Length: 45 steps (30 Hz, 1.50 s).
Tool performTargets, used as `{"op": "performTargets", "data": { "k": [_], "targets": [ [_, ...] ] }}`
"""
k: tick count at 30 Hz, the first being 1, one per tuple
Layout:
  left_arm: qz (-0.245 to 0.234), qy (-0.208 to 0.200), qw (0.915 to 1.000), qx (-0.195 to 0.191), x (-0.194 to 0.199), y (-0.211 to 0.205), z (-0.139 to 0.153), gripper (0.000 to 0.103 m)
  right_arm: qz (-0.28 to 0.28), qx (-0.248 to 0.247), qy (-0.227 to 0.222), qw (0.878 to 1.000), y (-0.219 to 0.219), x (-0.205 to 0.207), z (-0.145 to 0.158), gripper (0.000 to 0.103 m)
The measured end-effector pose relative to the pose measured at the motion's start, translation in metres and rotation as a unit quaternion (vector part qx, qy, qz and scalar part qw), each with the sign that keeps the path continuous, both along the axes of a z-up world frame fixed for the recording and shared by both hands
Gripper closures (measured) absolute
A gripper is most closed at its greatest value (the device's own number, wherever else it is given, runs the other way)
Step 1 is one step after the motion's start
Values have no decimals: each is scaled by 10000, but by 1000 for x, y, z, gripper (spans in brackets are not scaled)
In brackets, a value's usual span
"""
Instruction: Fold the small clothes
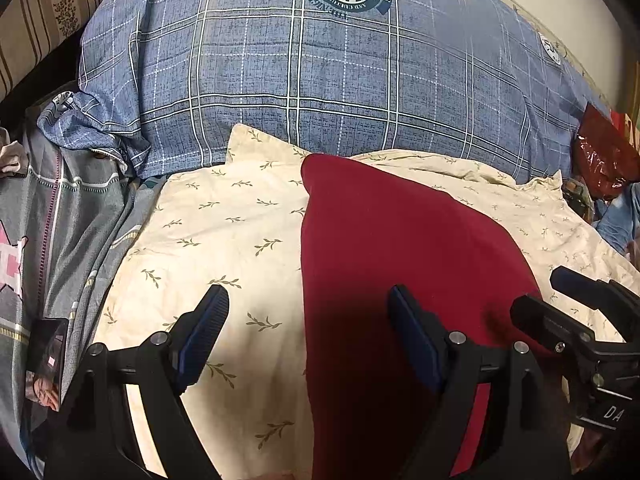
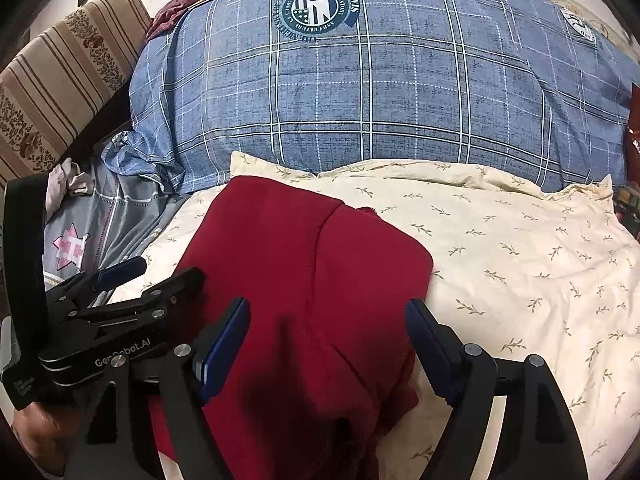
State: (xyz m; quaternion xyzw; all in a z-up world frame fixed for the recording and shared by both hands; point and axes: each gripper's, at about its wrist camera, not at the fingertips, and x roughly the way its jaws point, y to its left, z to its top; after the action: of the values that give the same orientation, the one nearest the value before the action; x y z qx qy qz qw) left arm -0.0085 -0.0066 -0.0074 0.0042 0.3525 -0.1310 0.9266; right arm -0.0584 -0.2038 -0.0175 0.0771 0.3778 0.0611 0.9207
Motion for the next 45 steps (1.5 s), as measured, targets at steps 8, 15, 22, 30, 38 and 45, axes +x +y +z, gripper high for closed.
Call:
{"op": "performTargets", "data": {
  "k": [8,15,22,30,38,45],
  "targets": [
    [5,-14,10000,10,0,0,0,21,18,12,12,10000,2,1,0,22],
    [3,-13,10000,15,0,0,0,21,57,-6,17,10000,5,1,-1,22],
    [7,-20,10000,27,0,0,0,21,40,11,22,10000,3,2,-1,22],
    [-3,19,10000,-15,0,-1,0,21,59,22,27,10000,4,2,-1,22],
    [-6,14,10000,-5,0,0,-1,21,91,36,21,9999,4,3,-1,22],
    [-9,12,10000,0,0,0,-1,21,99,42,27,9999,4,4,-1,22]
  ]
}}
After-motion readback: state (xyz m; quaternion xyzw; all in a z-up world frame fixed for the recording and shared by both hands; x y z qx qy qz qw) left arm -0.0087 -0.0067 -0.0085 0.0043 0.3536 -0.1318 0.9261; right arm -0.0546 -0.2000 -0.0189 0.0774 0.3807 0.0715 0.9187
